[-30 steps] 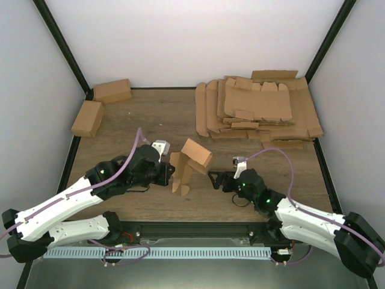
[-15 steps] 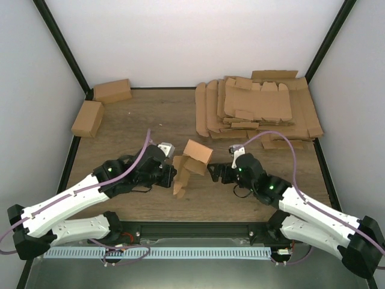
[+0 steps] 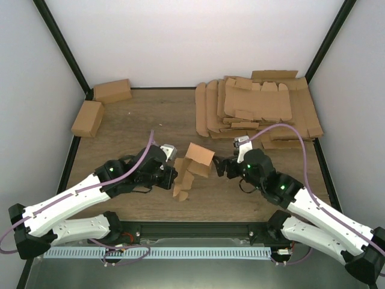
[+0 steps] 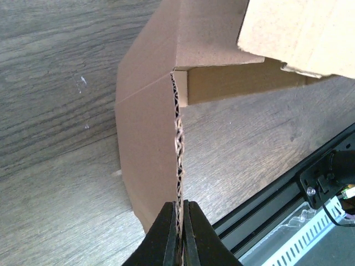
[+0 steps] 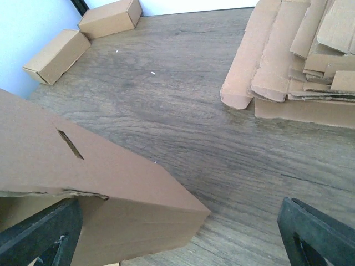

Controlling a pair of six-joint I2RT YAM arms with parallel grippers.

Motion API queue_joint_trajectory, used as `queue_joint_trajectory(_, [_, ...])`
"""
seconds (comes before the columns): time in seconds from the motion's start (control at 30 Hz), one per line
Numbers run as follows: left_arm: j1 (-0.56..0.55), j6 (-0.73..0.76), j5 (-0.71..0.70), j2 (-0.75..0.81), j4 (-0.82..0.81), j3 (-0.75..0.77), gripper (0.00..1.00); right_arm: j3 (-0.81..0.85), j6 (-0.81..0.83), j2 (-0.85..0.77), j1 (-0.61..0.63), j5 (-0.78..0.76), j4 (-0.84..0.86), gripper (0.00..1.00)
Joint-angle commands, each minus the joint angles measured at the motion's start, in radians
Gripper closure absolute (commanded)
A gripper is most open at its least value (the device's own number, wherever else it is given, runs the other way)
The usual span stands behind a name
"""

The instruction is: Fold the paper box

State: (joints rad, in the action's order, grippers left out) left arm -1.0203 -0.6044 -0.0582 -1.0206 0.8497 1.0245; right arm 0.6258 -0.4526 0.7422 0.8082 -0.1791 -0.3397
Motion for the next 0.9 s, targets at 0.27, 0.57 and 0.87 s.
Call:
queue_joint_trajectory(0.27, [-0.002,0.033,0.051,0.019,-0.002,-0.021,0.96,0.056,0.083,-0.015,-0.003,0.043,-0.016,0.0])
queue_joint_trajectory(0.57, [-0.003,0.041,0.088,0.025,0.003,-0.03,0.96,0.063,0.108,0.017,-0.004,0.004,-0.035,0.0])
queue_joint_trajectory(0.87, [0.002,0.027,0.051,0.033,0.045,-0.036,0.96,0.064,0.105,0.09,-0.009,0.077,0.008,0.02])
